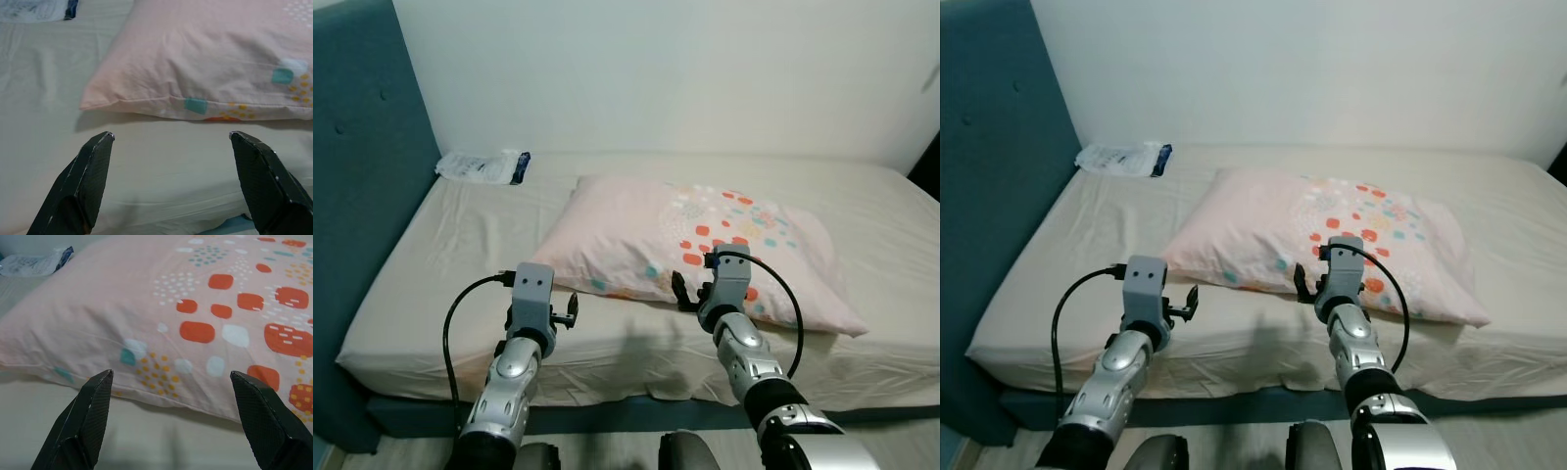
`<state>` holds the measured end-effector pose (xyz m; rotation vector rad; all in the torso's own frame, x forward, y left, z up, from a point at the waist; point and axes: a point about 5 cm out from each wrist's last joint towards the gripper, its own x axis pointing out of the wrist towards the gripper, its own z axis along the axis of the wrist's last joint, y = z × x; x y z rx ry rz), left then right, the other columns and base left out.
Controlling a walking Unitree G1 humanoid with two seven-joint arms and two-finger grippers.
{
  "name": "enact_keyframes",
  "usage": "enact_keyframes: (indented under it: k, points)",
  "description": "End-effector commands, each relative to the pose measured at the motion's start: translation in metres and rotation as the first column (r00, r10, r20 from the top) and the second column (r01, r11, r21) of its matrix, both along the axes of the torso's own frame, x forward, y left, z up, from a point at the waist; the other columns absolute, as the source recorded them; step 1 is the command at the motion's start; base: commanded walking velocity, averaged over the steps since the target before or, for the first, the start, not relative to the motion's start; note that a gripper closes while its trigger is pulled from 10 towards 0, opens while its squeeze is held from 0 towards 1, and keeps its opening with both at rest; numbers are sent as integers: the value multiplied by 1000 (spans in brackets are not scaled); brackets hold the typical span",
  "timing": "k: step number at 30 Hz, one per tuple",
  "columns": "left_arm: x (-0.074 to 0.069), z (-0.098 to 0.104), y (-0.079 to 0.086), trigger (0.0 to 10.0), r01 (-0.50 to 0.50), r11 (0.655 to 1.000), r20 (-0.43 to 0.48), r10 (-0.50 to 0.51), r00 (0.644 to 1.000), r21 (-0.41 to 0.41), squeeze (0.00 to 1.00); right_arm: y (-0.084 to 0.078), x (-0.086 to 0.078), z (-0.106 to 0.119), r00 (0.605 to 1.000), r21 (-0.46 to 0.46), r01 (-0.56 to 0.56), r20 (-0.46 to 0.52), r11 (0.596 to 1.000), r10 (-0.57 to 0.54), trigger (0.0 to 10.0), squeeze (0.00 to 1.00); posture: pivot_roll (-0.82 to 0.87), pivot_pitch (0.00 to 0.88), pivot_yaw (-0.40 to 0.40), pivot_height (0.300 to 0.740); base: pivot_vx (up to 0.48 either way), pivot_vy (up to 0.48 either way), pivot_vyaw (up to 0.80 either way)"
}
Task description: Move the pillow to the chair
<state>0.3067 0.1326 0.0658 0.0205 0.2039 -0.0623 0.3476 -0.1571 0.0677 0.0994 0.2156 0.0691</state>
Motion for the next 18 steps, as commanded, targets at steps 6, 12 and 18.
enact_keyframes:
  k: [6,12,18]
  points:
    - [1,0,0,10000,8,1000,0,-8,1000,7,0,-3,1,3,1000,13,12,22,1000,-13,10000,0,12,0,-71,612,0,0,0]
    - [1,1,1,10000,7,1000,-2,-7,1000,8,0,-4,1,3,1000,7,20,19,1000,-20,10000,0,13,0,-67,602,0,0,0]
    - [4,3,3,10000,5,1000,-2,-5,1000,1,0,-8,4,8,999,-4,20,36,1000,-20,10000,0,12,0,-63,597,0,0,0]
